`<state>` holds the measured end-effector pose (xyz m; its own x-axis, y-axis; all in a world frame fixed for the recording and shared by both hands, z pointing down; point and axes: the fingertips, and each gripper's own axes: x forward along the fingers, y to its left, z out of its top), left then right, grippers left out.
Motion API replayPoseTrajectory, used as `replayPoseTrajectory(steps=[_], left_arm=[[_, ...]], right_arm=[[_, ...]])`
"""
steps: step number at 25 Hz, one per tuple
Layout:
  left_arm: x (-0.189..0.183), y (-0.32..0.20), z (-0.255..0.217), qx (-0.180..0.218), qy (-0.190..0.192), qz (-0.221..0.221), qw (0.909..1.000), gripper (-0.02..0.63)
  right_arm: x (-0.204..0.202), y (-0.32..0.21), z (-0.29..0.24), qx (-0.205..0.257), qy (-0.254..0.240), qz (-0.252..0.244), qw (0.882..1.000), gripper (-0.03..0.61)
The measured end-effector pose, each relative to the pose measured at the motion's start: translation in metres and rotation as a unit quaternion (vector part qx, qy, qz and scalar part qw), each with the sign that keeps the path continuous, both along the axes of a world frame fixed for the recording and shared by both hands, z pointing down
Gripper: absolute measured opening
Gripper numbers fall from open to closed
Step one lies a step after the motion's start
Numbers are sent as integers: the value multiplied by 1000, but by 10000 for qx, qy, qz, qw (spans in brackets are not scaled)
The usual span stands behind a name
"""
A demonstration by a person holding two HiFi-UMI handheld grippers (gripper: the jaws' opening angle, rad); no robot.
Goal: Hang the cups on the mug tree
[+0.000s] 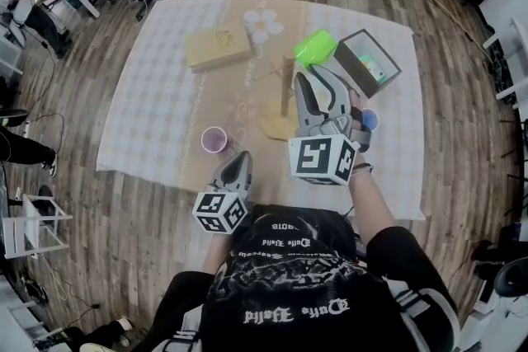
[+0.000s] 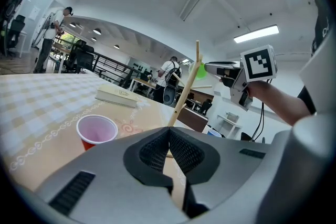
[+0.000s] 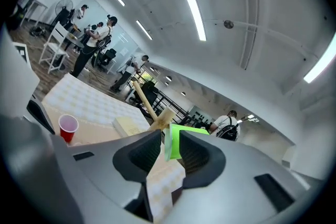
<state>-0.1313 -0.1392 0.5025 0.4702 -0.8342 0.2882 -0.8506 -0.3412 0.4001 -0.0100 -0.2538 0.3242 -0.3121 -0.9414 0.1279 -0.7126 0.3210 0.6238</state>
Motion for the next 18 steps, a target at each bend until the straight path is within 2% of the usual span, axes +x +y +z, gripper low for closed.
replayPoseTrajectory(steps=[1, 5, 9, 13, 18], left_arm=[[1, 0, 0, -6, -7, 1, 10000, 20], [2, -4, 2, -5, -31, -1, 10000, 20], [3, -6, 7, -35, -55, 20, 10000, 20], [9, -6, 7, -80, -75, 53, 9999, 20], [8, -9, 8, -59, -231, -2, 9997, 20]], right_arm=[[-1, 2, 1, -96, -105, -64, 9999, 127], [8, 9, 4, -354, -681, -147, 9969, 130], [53, 8, 30, -911, -1558, 266, 9832, 130], [133, 9, 71, -1526, -2258, 1098, 9559, 120], [210, 26, 136, -2404, -2953, 1874, 9055, 118]])
